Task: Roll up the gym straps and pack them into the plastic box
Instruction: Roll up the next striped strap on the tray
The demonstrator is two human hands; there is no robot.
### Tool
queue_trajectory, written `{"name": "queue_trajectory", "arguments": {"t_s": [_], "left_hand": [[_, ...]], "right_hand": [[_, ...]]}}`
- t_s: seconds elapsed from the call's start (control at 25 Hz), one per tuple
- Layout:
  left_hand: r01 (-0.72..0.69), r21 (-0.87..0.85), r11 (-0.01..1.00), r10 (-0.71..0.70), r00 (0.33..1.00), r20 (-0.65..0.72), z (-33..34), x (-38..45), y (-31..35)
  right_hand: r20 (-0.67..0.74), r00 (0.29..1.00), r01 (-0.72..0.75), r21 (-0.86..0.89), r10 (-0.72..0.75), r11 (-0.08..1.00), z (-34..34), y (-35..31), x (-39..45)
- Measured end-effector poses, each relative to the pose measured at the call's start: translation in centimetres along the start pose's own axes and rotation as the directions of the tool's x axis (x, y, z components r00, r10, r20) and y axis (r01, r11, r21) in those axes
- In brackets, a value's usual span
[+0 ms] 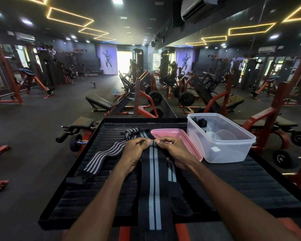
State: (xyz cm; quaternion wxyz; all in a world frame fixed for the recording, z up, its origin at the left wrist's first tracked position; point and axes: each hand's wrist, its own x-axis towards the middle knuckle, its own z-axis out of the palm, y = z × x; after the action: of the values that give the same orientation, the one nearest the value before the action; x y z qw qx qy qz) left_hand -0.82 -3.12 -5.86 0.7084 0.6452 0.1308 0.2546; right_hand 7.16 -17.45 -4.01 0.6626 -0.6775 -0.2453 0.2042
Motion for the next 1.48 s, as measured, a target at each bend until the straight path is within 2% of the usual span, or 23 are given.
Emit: {"name": "queue_trajectory", "arguments": {"t_s": [0.16, 0.24, 0.32, 0.4, 0.52, 0.8, 0.92, 1.04, 1.12, 1.24, 1.36, 1.48], "left_hand": [[-0.052, 0.021, 0.998, 0.052, 0.998, 0.029, 0.2, -0.4, 0.2], [0.019, -0.101, 0.995, -0.015, 0.999, 0.041, 0.6, -0.8, 0.7], [0.157, -0.171, 0.973, -0.146, 0.986, 0.075, 0.7, -1.1, 1.0], [0.214, -0.024, 0.976, -0.212, 0.974, 0.082, 0.3, -1.0, 0.5], [0.173, 0.199, 0.965, -0.187, 0.981, 0.054, 0.0, -1.0, -0.1], [0.07, 0.23, 0.971, -0.064, 0.997, -0.031, -0.2, -1.4, -0.1], [0.027, 0.262, 0.965, -0.02, 0.999, -0.026, 0.0, -1.7, 0.1], [0.11, 0.036, 0.993, -0.109, 0.994, -0.013, 0.1, -2.1, 0.3], [0.178, -0.02, 0.984, -0.178, 0.984, 0.001, 0.0, -2.4, 0.5], [0.128, 0.144, 0.981, -0.125, 0.992, -0.029, -0.1, -2.7, 0.7], [0.08, 0.206, 0.975, -0.073, 0.997, -0.039, -0.4, -2.8, 0.8], [0.071, 0.241, 0.968, -0.071, 0.997, -0.012, -0.4, -3.1, 1.1]], "right_hand": [[-0.029, 1.0, 0.009, -0.03, -0.009, 1.0, -0.1, 0.3, -0.1], [-0.043, 0.999, 0.019, -0.025, -0.02, 1.0, 0.0, 0.2, -0.1], [-0.046, 0.999, 0.026, -0.031, -0.028, 0.999, 0.2, 0.3, -0.3], [-0.048, 0.998, 0.045, -0.056, -0.047, 0.997, 0.3, 0.5, -0.5], [-0.049, 0.997, 0.057, -0.092, -0.062, 0.994, 0.4, 0.8, -0.8], [0.037, 0.999, -0.021, -0.044, 0.022, 0.999, 0.3, 0.7, -0.9], [0.036, 0.999, 0.041, -0.111, -0.038, 0.993, 0.3, 0.6, -0.9], [-0.003, 0.997, 0.082, -0.1, -0.083, 0.992, 0.3, 0.4, -1.0], [-0.004, 0.996, 0.092, -0.07, -0.092, 0.993, 0.4, 0.4, -1.0], [0.021, 0.996, 0.087, -0.042, -0.086, 0.995, 0.3, 0.5, -1.2], [0.073, 0.997, 0.038, -0.004, -0.037, 0.999, 0.3, 0.7, -1.3], [0.063, 0.998, 0.03, -0.06, -0.026, 0.998, 0.3, 0.7, -1.4]]}}
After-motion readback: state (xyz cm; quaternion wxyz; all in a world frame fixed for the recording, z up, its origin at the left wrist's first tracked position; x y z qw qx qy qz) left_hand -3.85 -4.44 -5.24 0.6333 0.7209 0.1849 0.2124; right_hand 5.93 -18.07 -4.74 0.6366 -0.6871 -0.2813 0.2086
